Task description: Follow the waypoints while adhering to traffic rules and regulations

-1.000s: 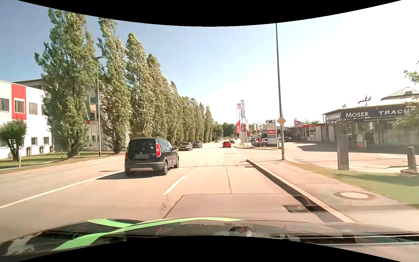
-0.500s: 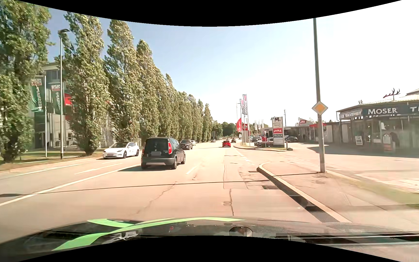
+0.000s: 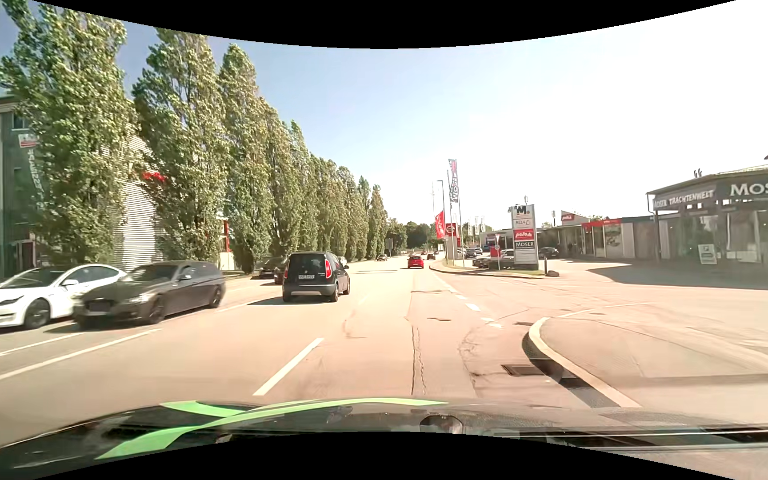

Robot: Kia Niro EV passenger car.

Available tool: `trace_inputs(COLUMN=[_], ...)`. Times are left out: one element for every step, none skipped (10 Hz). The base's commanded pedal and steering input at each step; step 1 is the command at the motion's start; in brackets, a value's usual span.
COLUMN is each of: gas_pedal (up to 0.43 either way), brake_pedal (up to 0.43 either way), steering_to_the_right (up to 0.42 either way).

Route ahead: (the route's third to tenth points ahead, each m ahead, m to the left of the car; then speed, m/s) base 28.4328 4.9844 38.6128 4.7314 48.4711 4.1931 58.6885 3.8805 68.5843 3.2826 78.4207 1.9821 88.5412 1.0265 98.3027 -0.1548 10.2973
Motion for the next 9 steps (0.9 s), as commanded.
trace_inputs(gas_pedal=[0.008,0.039,0.039,0.039,0.039,0.028,0.02,0.02,0.047], brake_pedal=[0.0,0.0,0.0,0.0,0.0,0.0,0.0,0.0,0.0], steering_to_the_right=[-0.001,0.003,0.005,0.005,0.005,0.003,0.001,0.001,0.0])
